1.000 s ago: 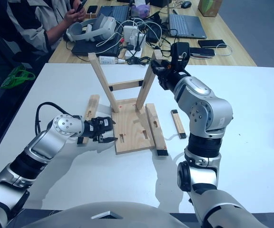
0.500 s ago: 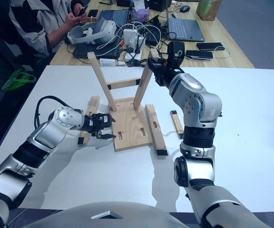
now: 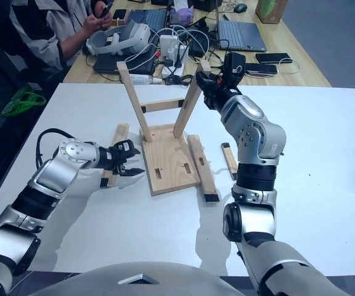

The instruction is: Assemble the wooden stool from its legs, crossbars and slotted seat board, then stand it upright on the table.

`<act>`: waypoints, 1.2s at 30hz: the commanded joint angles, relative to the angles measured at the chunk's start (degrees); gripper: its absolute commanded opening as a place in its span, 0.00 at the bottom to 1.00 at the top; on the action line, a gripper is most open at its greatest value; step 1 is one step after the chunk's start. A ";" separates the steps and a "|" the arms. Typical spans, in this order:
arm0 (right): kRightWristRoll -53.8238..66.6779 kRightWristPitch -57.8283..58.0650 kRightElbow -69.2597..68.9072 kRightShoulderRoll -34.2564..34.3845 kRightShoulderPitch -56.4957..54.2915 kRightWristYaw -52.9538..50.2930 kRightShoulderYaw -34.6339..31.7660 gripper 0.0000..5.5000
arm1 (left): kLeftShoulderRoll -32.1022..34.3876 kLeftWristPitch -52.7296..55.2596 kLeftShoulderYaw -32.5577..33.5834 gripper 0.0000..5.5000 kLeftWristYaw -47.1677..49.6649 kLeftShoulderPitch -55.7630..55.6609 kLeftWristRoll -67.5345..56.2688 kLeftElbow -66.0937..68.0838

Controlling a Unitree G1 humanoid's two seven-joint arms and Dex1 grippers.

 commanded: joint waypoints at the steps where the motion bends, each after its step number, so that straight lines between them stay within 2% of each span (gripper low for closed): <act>1: -1.08 2.51 0.92 0.44 2.71 -0.54 2.60 0.20 | -2.17 1.72 0.88 0.62 0.19 -1.22 -1.23 -0.36; 10: -3.60 1.12 -1.62 1.95 3.66 -1.53 7.41 0.20 | -6.90 5.36 -0.18 0.62 2.66 -1.09 -1.57 -2.57; 15: -4.47 0.30 -1.74 2.54 3.58 -2.25 7.80 0.20 | -4.92 5.11 -4.33 0.62 2.39 0.60 1.47 -3.22; 24: -5.66 -0.89 -2.14 3.11 3.30 -2.82 7.96 0.20 | -3.86 4.78 -7.45 0.62 2.70 1.16 5.58 -2.44; 36: -4.49 -5.95 7.60 3.21 2.15 -4.67 1.76 0.20 | -0.71 3.41 -9.60 0.62 2.50 2.37 9.18 -1.01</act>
